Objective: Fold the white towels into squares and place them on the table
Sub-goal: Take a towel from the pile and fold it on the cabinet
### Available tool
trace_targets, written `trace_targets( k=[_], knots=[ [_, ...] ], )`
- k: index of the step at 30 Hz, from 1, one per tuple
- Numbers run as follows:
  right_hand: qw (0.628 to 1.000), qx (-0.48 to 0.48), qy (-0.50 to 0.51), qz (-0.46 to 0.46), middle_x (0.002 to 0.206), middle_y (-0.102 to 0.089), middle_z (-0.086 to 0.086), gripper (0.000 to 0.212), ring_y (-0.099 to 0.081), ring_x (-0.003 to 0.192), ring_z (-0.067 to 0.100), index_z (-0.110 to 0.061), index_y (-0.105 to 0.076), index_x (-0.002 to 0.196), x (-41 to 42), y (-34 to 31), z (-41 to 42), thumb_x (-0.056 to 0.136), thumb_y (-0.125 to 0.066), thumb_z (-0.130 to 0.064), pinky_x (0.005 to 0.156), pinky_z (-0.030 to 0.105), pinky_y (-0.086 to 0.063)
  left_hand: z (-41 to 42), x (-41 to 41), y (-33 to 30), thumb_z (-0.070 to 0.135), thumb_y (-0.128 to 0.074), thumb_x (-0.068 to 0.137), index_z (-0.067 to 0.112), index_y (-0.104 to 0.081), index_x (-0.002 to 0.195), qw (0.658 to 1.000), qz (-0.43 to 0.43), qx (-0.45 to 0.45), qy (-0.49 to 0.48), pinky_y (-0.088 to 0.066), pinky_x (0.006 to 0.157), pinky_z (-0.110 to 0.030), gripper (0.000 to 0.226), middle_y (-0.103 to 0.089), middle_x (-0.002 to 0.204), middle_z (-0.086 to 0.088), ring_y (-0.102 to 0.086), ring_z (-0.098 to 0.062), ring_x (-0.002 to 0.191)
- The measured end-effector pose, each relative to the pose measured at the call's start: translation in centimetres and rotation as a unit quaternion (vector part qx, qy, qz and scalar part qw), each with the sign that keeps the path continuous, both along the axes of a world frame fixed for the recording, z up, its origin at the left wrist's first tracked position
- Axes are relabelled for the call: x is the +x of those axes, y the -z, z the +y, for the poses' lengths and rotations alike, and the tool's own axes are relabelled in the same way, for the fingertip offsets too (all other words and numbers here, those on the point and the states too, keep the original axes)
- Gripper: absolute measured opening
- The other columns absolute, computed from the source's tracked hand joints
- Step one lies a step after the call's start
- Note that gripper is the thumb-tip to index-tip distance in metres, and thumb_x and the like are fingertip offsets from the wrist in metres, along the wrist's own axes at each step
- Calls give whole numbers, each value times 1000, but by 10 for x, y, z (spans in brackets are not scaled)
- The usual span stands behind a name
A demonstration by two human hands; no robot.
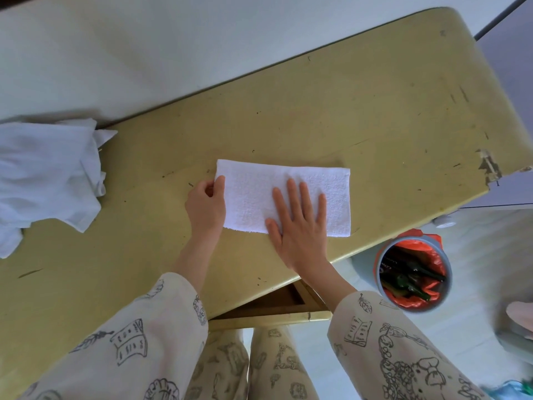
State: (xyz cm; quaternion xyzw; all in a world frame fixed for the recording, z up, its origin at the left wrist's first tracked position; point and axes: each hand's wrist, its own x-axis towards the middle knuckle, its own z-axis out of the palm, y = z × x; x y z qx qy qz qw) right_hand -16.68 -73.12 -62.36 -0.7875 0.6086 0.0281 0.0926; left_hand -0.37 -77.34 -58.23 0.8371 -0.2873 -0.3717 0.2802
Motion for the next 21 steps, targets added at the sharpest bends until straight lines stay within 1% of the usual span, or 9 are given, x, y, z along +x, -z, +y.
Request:
trace_targets(
  k=[4, 6, 7, 9, 12, 15, 16, 18, 21],
  knots=[
    [997, 40, 27, -59, 155, -22, 7, 58, -16, 144, 26, -20, -27, 146, 4, -11, -4, 96, -21, -48, 114, 51, -6, 1, 2, -10, 30, -50, 94, 8, -63, 92, 998, -38, -44, 31, -35, 56, -11, 25, -50, 67, 12, -46, -11, 67],
    [978, 63, 70, -184, 155, -21, 3, 57, -14, 145, 18, -20, -25, 147, 2, -26, -10, 97, -20, -46, 118, 40, -3, 0, -2, -24, 28, -50, 94, 12, -62, 87, 994, -54, -75, 55, -35, 56, -4, 21, -51, 65, 13, -47, -5, 62],
    [952, 82, 116, -271, 154, -26, 0, 53, -19, 143, 14, -20, -27, 146, -1, -36, -12, 98, -24, -41, 118, 33, -9, -1, -6, -32, 27, -50, 94, 15, -61, 84, 992, -56, -90, 65, -34, 56, -3, 19, -51, 64, 14, -47, -1, 60],
    [872, 82, 243, -418, 139, -47, -6, 41, -43, 127, 10, -20, -41, 139, -14, -56, -15, 100, -36, -28, 106, 24, -33, -1, -17, -46, 25, -50, 93, 18, -58, 79, 989, -54, -111, 82, -34, 55, -4, 18, -51, 62, 14, -48, 5, 57],
    [772, 82, 395, -490, 101, -64, -5, 26, -63, 88, 13, -12, -59, 117, -40, -74, -24, 98, -42, -18, 80, 25, -52, -2, -42, -56, 24, -51, 92, 24, -56, 69, 986, -37, -118, 114, -34, 50, -7, 24, -47, 54, 14, -44, 4, 51],
    [670, 180, 489, -529, 89, -66, 5, 19, -64, 73, 17, -7, -64, 100, -62, -73, -30, 96, -47, -14, 73, 29, -56, -4, -73, -53, 24, -51, 92, 22, -56, 65, 979, -19, -124, 160, -31, 49, -14, 27, -43, 49, 12, -40, -3, 49],
    [660, 201, 497, -527, 89, -66, 8, 18, -64, 71, 18, -8, -65, 94, -67, -72, -31, 95, -48, -14, 74, 30, -56, -5, -83, -50, 24, -50, 93, 16, -57, 67, 975, -25, -125, 180, -30, 49, -17, 27, -43, 50, 10, -38, -6, 50],
    [672, 210, 496, -508, 86, -67, 9, 18, -63, 71, 18, -12, -65, 83, -70, -68, -31, 93, -50, -14, 78, 32, -56, -8, -101, -41, 24, -49, 94, 9, -54, 66, 967, -44, -120, 220, -29, 52, -24, 32, -42, 52, 5, -34, -10, 51],
    [678, 201, 497, -503, 77, -65, 5, 21, -63, 71, 18, -11, -65, 77, -71, -65, -33, 92, -51, -13, 81, 36, -54, -13, -121, -25, 27, -47, 95, 14, -49, 65, 959, -64, -97, 258, -31, 55, -27, 32, -47, 57, 3, -41, -15, 56]
  ],
)
